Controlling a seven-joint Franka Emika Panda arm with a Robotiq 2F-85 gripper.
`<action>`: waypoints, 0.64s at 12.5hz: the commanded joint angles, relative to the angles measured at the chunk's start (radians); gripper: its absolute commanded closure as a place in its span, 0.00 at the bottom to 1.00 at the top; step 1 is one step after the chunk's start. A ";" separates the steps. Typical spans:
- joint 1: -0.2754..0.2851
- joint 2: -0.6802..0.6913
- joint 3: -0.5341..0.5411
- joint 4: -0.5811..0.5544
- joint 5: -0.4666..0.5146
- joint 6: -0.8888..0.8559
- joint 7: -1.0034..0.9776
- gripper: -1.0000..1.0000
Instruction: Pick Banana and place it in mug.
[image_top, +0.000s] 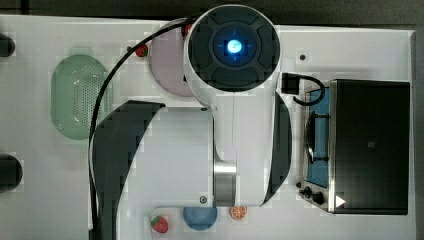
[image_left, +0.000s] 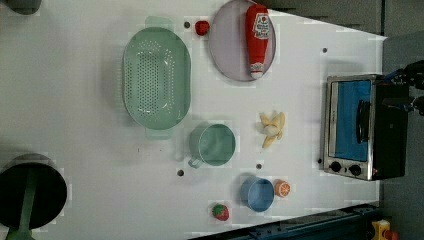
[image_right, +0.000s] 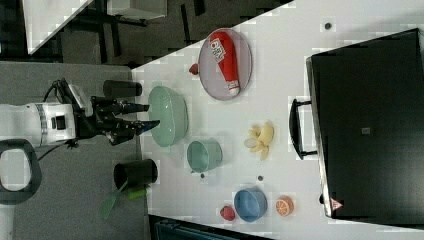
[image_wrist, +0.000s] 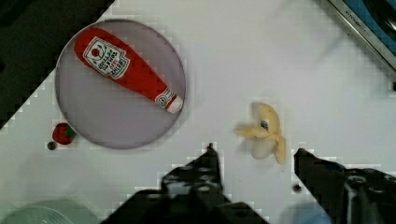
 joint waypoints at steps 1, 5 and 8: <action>-0.032 -0.285 -0.060 -0.125 0.005 -0.183 -0.085 0.23; -0.030 -0.251 -0.056 -0.190 0.005 -0.173 -0.089 0.00; -0.028 -0.195 -0.046 -0.288 0.005 -0.048 -0.095 0.00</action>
